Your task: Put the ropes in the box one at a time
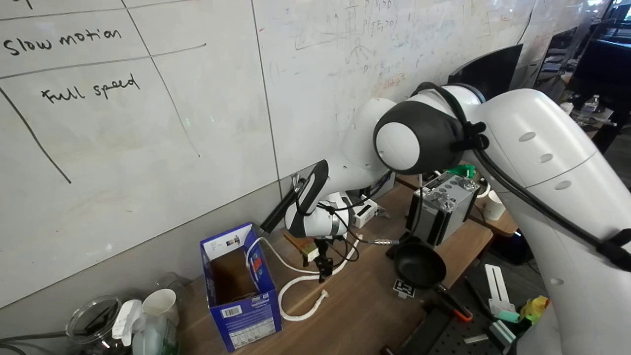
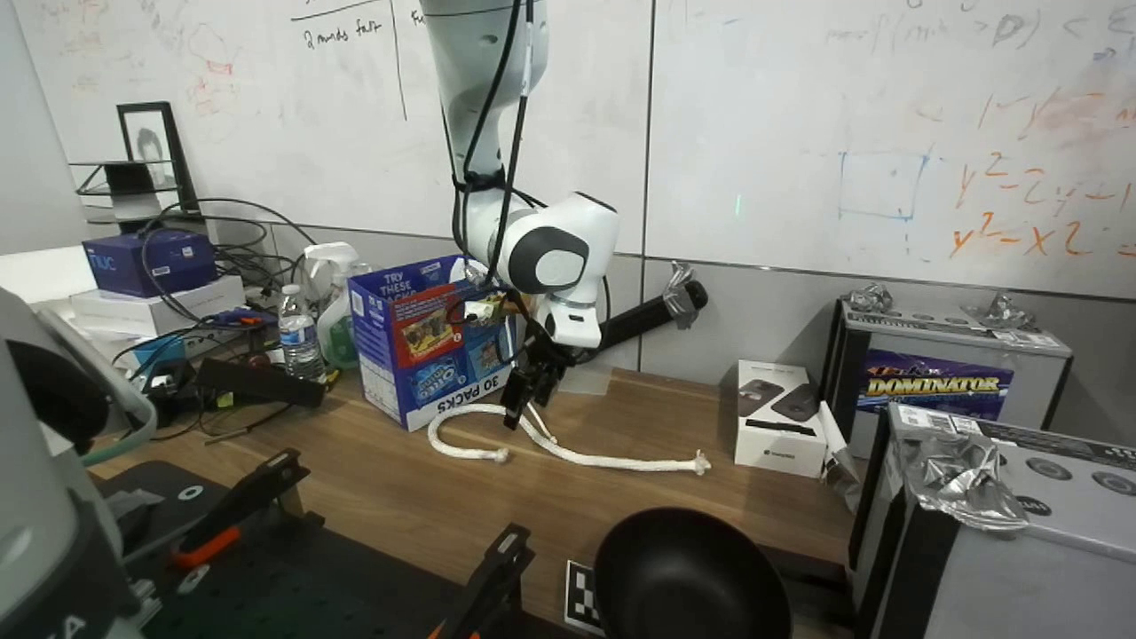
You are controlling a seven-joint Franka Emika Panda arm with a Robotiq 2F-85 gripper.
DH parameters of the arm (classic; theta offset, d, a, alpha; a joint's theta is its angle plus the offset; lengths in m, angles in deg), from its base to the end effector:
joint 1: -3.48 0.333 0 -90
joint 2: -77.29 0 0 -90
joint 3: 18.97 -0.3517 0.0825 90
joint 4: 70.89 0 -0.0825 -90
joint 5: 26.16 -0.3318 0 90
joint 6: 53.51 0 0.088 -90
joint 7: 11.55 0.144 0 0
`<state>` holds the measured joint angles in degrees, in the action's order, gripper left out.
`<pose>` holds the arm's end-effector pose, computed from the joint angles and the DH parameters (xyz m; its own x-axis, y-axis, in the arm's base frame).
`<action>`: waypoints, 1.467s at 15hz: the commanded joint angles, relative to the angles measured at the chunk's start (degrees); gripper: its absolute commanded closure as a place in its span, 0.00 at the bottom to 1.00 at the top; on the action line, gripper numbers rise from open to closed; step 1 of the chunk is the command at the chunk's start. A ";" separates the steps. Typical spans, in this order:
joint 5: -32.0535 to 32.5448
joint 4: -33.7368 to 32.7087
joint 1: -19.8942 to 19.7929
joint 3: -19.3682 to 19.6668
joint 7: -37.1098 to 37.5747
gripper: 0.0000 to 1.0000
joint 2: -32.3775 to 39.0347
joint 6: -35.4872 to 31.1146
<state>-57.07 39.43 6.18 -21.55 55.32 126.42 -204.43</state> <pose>0.5764 0.0499 0.0635 -0.0259 -0.9614 -0.2740 -0.9942 -0.0039 0.1077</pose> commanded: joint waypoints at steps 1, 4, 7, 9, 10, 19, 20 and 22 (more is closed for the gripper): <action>-1.53 -1.02 -0.41 -0.84 1.00 0.00 1.64 -2.10; -1.20 -0.73 0.10 -0.34 2.34 0.00 2.19 -3.10; -1.01 -0.74 0.26 -0.10 3.70 0.00 2.73 -3.74; -0.76 -0.63 0.46 0.20 4.66 0.00 2.76 -4.11; -0.66 -0.63 0.52 0.31 5.09 0.00 2.80 -4.19; 0.11 -0.70 0.89 1.04 7.72 0.00 3.33 -4.47; 0.14 -0.66 0.87 1.04 7.82 0.00 3.32 -4.46; 0.19 -0.66 0.84 1.04 7.99 0.00 3.37 -4.41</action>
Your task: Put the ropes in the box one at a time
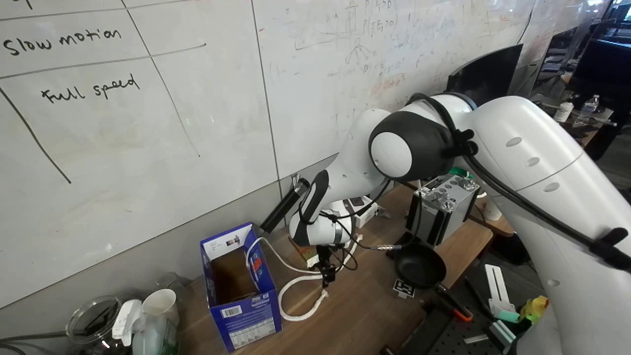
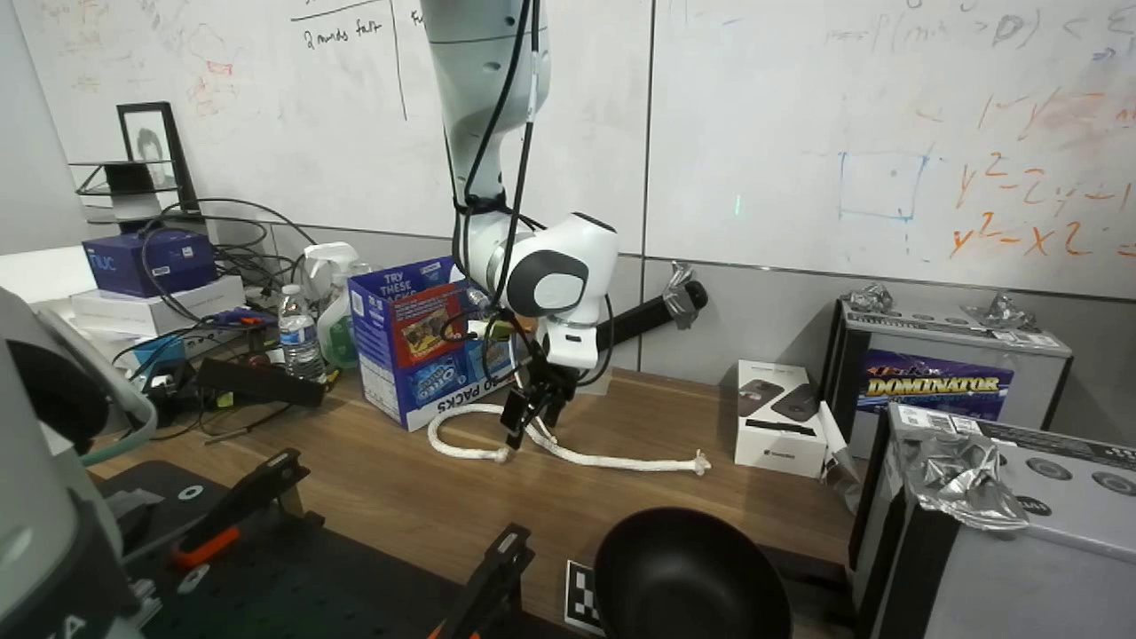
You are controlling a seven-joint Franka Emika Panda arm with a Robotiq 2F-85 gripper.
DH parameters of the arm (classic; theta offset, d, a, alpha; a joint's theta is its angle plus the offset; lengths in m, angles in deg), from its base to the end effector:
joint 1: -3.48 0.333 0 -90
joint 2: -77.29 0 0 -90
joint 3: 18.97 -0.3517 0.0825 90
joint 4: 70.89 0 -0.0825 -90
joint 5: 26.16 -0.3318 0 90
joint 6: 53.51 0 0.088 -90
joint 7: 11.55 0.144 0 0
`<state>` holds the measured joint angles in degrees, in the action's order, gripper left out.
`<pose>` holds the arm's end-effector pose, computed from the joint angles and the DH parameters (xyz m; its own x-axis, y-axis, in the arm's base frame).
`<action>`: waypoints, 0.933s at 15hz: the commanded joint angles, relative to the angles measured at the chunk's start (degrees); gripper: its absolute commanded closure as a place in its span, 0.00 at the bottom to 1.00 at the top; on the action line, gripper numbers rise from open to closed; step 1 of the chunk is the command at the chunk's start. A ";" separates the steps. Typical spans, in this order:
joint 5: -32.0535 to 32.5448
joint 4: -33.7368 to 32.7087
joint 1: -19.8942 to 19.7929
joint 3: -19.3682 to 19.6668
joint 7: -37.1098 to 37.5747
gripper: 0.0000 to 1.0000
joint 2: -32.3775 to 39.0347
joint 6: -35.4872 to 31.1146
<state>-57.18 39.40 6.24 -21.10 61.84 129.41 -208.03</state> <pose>0.5709 0.0403 0.0371 -0.1549 -0.9614 -0.2276 -0.9833 0.1277 0.1299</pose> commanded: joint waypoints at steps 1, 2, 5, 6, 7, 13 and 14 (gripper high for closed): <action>0.36 -0.67 0.79 0.60 1.52 0.00 0.45 -0.74; 0.37 -0.70 0.76 0.57 1.53 0.00 0.52 -0.68; 0.60 -0.84 1.03 0.75 1.78 0.00 0.79 -0.48; 0.65 -0.89 1.09 0.77 1.84 0.00 0.87 -0.44; 0.72 -0.92 1.17 0.82 1.90 0.00 0.94 -0.40; 2.12 -0.41 3.04 2.24 3.31 0.00 0.79 -1.25; 2.56 -0.24 3.77 2.76 3.83 0.00 0.76 -1.60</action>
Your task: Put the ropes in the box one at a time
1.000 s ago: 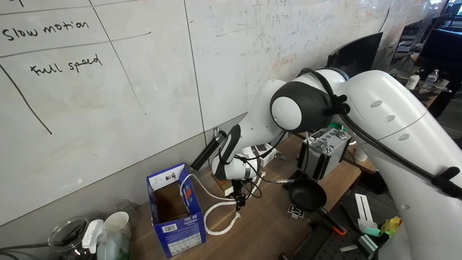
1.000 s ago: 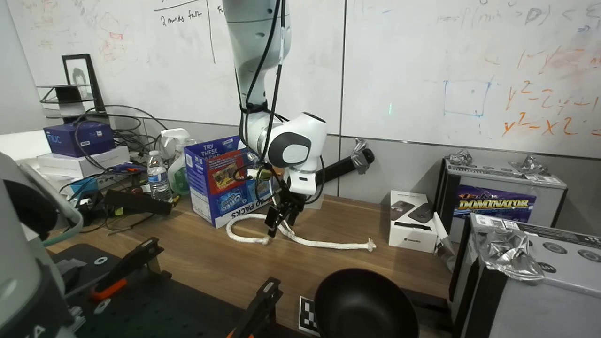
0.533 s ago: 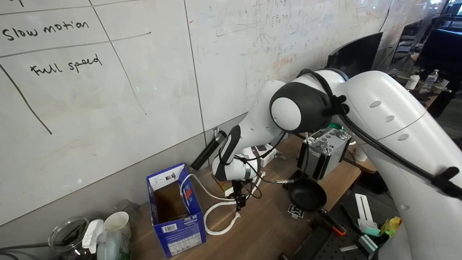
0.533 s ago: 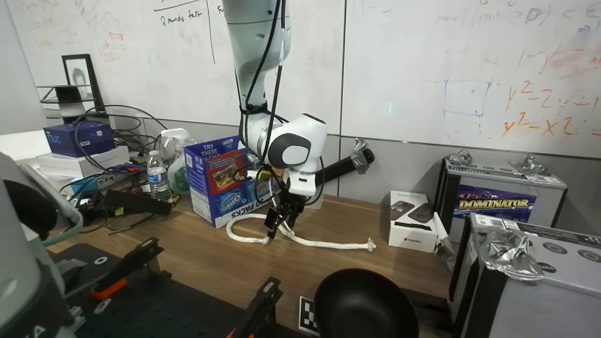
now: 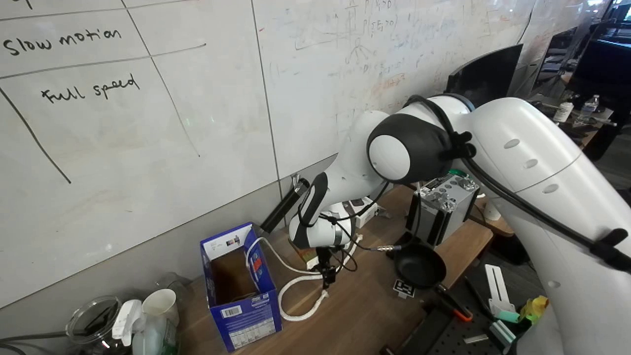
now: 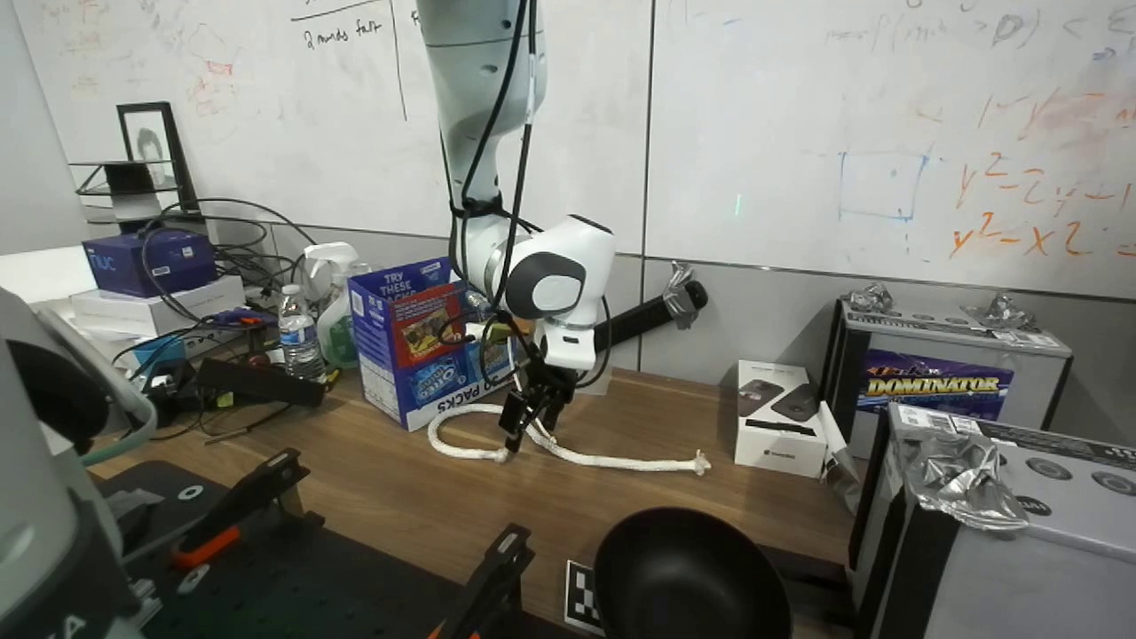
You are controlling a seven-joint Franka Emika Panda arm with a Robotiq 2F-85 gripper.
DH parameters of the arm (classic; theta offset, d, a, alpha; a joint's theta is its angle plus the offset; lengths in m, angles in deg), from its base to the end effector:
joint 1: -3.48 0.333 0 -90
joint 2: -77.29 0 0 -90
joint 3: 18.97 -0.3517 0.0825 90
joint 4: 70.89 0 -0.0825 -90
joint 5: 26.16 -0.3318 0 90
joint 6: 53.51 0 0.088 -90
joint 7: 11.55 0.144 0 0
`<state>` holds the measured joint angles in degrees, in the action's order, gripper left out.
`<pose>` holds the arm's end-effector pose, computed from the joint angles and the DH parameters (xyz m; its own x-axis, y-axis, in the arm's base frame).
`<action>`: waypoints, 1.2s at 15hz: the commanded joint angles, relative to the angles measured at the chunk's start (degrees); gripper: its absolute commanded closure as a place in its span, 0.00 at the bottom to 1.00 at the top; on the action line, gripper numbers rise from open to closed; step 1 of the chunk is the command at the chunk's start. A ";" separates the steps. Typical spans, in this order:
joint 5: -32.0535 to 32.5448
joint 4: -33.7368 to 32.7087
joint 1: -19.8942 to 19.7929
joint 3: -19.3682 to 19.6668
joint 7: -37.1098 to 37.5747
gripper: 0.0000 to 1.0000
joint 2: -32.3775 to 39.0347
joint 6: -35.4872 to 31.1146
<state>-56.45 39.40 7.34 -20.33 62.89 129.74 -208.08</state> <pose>0.5691 0.0434 0.0338 -0.1516 -0.9659 -0.2101 -0.9829 0.1247 0.1357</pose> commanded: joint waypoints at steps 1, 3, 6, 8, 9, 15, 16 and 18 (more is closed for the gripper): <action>2.39 -0.28 3.50 2.60 3.45 0.00 0.53 -1.63; 3.15 -0.15 4.50 3.24 4.33 0.00 0.56 -2.28; 4.28 0.14 5.74 3.98 5.66 0.00 0.62 -3.46; 4.65 0.68 6.29 4.20 6.33 0.00 0.61 -4.86; 4.80 0.80 6.57 4.36 6.69 0.00 0.64 -5.28; 6.02 1.45 7.75 5.18 8.53 0.00 0.68 -6.60; 6.18 1.54 7.91 5.32 8.80 0.00 0.66 -6.74; 6.55 1.82 8.47 5.81 9.59 0.00 0.57 -6.97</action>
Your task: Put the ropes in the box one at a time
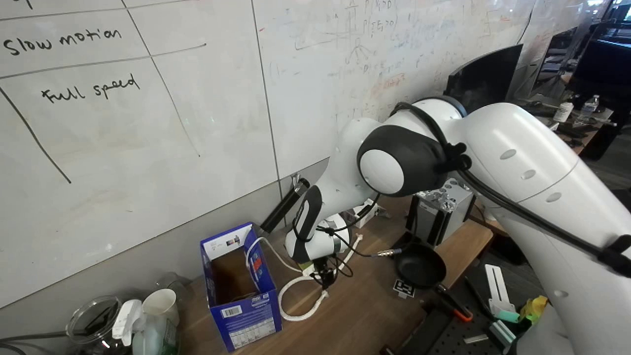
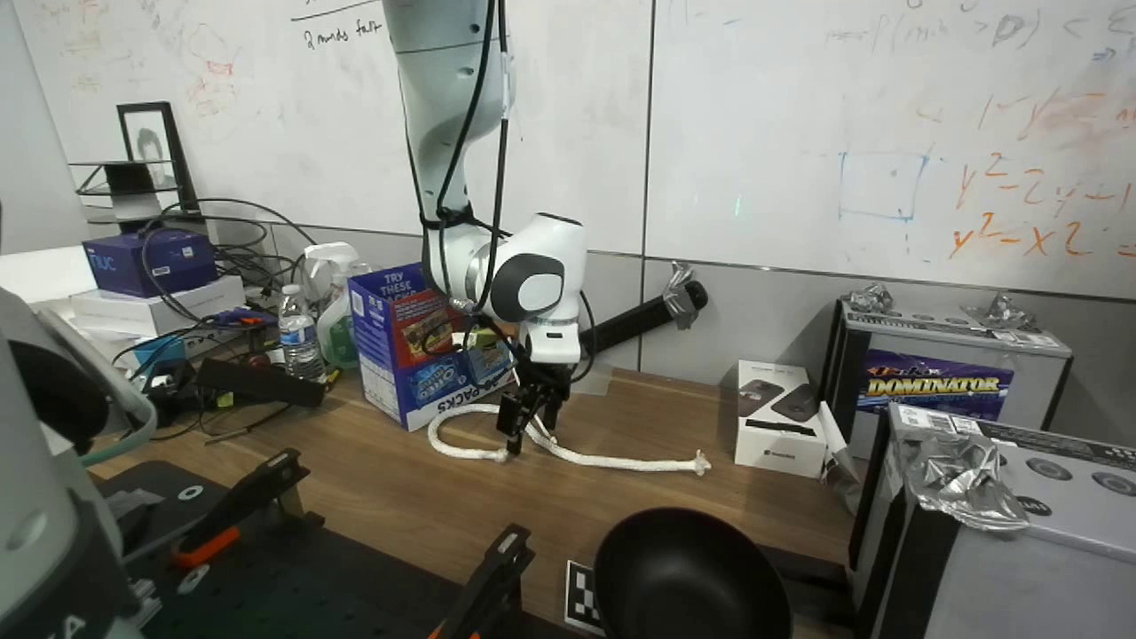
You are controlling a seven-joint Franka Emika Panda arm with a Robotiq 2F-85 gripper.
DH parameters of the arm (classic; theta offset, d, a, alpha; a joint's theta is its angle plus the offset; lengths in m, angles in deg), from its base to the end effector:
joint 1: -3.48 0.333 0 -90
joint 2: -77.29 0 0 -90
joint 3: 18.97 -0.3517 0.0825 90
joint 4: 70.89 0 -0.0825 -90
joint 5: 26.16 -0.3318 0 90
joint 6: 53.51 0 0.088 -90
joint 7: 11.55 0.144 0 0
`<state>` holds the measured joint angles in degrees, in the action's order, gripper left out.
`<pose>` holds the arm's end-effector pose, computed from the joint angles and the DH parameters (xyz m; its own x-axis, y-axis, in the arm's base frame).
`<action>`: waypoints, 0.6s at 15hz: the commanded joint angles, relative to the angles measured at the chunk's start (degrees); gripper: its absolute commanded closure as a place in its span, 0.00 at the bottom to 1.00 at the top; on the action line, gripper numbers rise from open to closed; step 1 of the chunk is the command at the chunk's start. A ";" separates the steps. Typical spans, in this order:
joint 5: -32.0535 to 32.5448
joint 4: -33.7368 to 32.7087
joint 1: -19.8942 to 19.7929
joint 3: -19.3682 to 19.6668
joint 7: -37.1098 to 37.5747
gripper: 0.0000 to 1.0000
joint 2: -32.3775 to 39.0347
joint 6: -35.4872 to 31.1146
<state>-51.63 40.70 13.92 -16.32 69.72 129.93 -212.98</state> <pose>0.5691 0.0634 0.0333 -0.1208 -0.9879 -0.0969 -0.9904 0.1134 0.0786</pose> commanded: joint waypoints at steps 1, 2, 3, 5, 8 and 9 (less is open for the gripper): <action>1.82 0.72 1.99 1.90 3.03 0.00 0.22 -2.34; 2.04 0.91 2.22 2.20 3.39 0.00 0.06 -2.49; 2.24 1.09 2.45 2.50 3.71 0.00 -0.01 -2.79; 2.56 1.31 2.97 3.20 4.25 0.00 -0.02 -3.19; 3.01 1.52 3.31 3.64 4.87 0.00 0.05 -3.76; 3.15 1.45 3.36 3.66 4.98 0.00 0.10 -3.90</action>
<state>-50.24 41.68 15.68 -14.03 72.27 129.98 -214.99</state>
